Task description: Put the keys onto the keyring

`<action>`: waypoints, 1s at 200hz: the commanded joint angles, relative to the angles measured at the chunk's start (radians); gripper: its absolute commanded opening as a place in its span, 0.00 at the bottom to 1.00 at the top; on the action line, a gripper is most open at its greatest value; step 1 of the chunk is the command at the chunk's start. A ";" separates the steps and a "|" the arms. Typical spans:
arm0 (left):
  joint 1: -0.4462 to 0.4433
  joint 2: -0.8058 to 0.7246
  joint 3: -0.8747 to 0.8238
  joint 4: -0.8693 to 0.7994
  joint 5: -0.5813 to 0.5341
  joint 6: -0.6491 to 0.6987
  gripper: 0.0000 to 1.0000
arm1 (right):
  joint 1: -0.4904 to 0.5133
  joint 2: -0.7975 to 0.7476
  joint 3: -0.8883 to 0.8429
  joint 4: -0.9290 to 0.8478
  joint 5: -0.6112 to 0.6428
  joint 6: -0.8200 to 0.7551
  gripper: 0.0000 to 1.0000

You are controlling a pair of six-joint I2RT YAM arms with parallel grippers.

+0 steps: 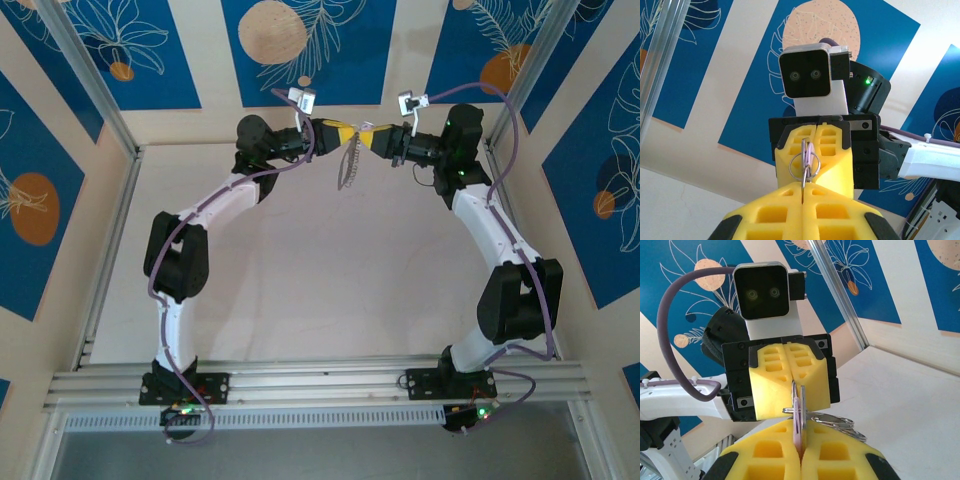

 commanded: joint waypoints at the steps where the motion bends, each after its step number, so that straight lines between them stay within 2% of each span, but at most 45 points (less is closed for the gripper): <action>1: -0.015 -0.050 -0.001 0.029 0.013 0.013 0.00 | 0.017 0.015 0.028 -0.034 -0.001 -0.030 0.00; 51: -0.015 -0.055 -0.003 0.033 0.010 0.016 0.00 | -0.015 0.003 0.001 -0.037 0.005 -0.029 0.00; 200: -0.015 -0.056 0.000 0.030 0.011 0.018 0.00 | -0.023 -0.003 -0.021 -0.048 0.005 -0.036 0.00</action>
